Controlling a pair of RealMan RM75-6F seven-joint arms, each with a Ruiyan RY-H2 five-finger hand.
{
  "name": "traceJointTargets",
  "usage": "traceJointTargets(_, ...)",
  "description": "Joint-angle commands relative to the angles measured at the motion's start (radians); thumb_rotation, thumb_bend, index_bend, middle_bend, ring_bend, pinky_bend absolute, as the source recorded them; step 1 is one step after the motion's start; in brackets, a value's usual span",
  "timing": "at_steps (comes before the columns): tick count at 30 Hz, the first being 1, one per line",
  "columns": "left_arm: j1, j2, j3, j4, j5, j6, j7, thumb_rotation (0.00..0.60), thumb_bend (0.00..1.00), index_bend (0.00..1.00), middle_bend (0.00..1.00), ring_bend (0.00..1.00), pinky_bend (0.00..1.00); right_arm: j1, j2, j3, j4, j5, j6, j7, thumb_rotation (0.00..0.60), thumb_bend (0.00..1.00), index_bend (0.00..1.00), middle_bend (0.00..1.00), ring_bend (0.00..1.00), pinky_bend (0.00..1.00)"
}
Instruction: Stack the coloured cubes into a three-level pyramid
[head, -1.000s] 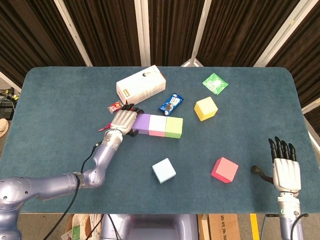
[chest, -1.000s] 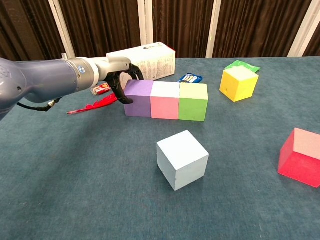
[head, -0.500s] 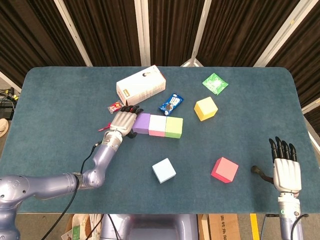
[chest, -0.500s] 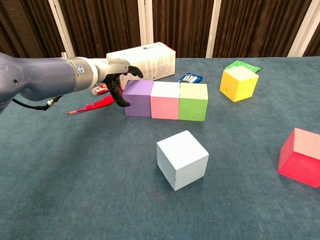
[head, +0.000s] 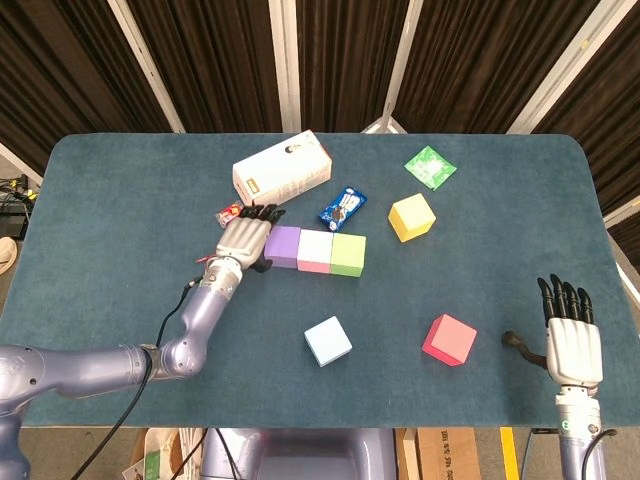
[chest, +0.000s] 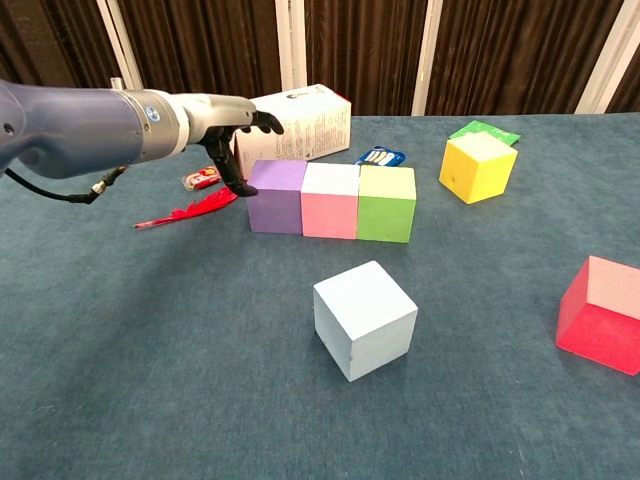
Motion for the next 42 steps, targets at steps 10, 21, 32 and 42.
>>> traceJointTargets(10, -0.024, -0.056, -0.001, 0.064, 0.000, 0.003, 0.007, 0.600, 0.38, 0.10, 0.10, 0.00, 0.00, 0.003, -0.008, 0.002, 0.009, 0.013, -0.009, -0.012, 0.600, 0.10, 0.00, 0.00, 0.00, 0.00)
traceJointTargets(21, -0.031, -0.108, -0.005, 0.132, -0.009, 0.009, 0.014, 0.600, 0.38, 0.17, 0.19, 0.00, 0.00, 0.003, -0.012, 0.004, 0.015, 0.018, -0.010, -0.017, 0.600, 0.10, 0.00, 0.00, 0.00, 0.00)
traceJointTargets(32, -0.025, -0.121, -0.014, 0.145, 0.005, 0.010, 0.009, 0.600, 0.38, 0.25, 0.25, 0.00, 0.00, 0.003, -0.013, 0.005, 0.015, 0.021, -0.011, -0.015, 0.600, 0.10, 0.00, 0.00, 0.00, 0.00)
traceJointTargets(42, -0.019, -0.112, -0.022, 0.125, 0.015, 0.024, 0.015, 0.600, 0.38, 0.26, 0.26, 0.00, 0.00, 0.003, -0.014, 0.005, 0.014, 0.019, -0.009, -0.015, 0.600, 0.10, 0.00, 0.00, 0.00, 0.00)
